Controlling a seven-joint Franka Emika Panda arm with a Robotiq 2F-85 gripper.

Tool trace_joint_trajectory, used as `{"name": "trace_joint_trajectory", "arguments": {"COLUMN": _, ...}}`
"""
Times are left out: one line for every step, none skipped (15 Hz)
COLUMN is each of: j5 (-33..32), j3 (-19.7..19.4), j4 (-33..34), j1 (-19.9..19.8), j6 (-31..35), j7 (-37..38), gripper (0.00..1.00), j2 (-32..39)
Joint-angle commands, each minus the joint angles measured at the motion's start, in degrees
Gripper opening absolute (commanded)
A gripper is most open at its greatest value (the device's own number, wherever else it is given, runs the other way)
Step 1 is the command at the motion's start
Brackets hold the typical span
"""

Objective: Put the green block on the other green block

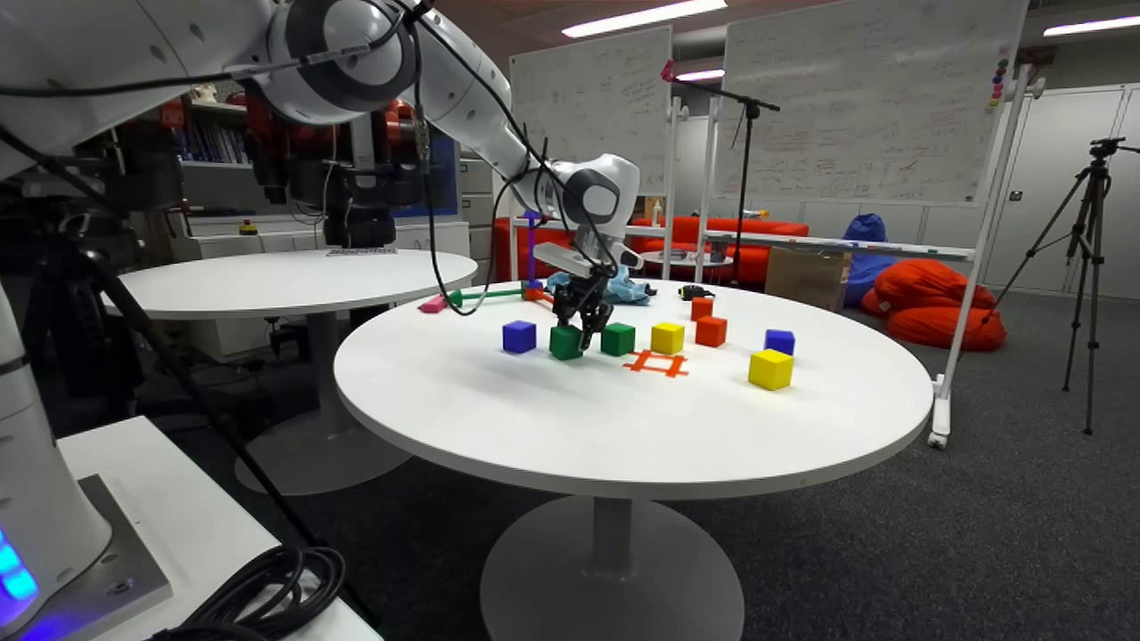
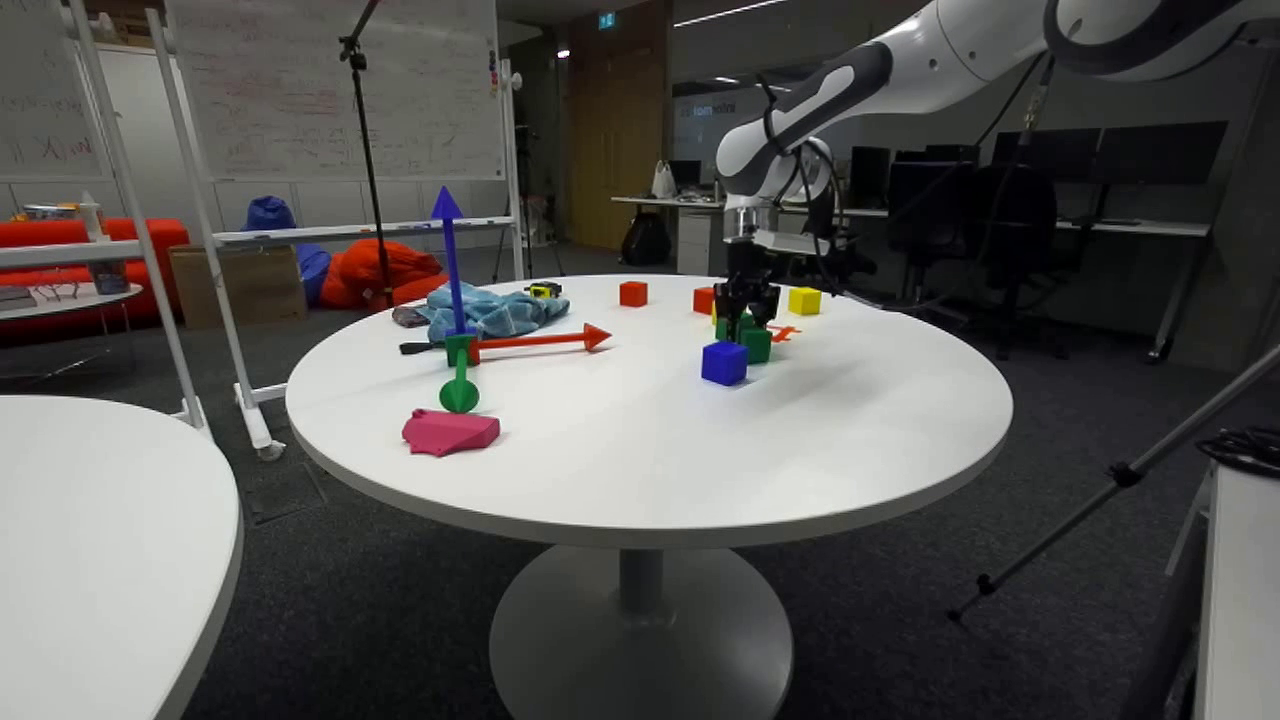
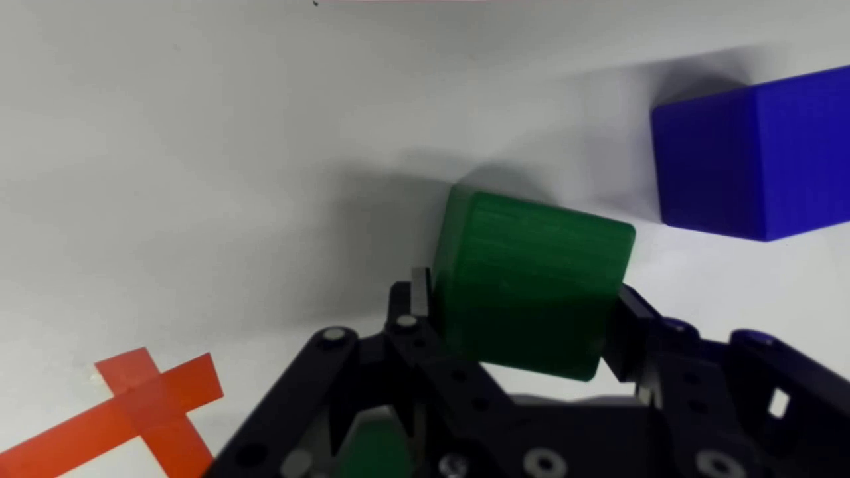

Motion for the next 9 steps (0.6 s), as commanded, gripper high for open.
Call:
{"name": "trace_joint_trajectory", "arguments": {"j5": -1.4, "j3": 0.6, "j4": 2.3, "j1": -0.7, "j6": -2.5, "j7": 1.3, "gripper": 0.34, "j2": 0.7}}
{"name": "trace_joint_trajectory", "arguments": {"j5": -1.6, "j3": 0.5, "j4": 1.8, "j1": -0.6, "j6": -2.3, "j7": 1.4, "gripper": 0.33, "j2": 0.3}}
{"name": "trace_joint_trajectory", "arguments": {"j5": -1.5, "j3": 0.6, "j4": 1.0, "j1": -0.7, "j6": -1.8, "j7": 1.1, "gripper": 0.33, "j2": -0.5}}
{"name": "trace_joint_trajectory", "arguments": {"j5": -1.4, "j3": 0.7, "j4": 0.0, "j1": -0.8, "j6": -1.4, "j7": 0.8, "gripper": 0.32, "j2": -1.4}}
{"name": "trace_joint_trajectory", "arguments": {"j5": -1.2, "j3": 0.7, "j4": -1.5, "j1": -1.0, "j6": -0.6, "j7": 0.5, "gripper": 0.32, "j2": -2.8}}
{"name": "trace_joint_trajectory", "arguments": {"j5": -1.2, "j3": 0.7, "j4": -2.6, "j1": -1.0, "j6": -0.1, "j7": 0.3, "gripper": 0.32, "j2": -3.9}}
{"name": "trace_joint_trajectory", "arguments": {"j5": -1.2, "j3": 0.6, "j4": -4.1, "j1": -1.1, "j6": 0.5, "j7": 0.2, "gripper": 0.32, "j2": -5.3}}
{"name": "trace_joint_trajectory", "arguments": {"j5": -1.3, "j3": 0.4, "j4": -5.5, "j1": -1.0, "j6": 0.9, "j7": 0.2, "gripper": 0.32, "j2": -6.6}}
{"name": "trace_joint_trajectory", "arguments": {"j5": -1.4, "j3": 0.4, "j4": -6.8, "j1": -1.0, "j6": 1.2, "j7": 0.1, "gripper": 0.32, "j2": -8.0}}
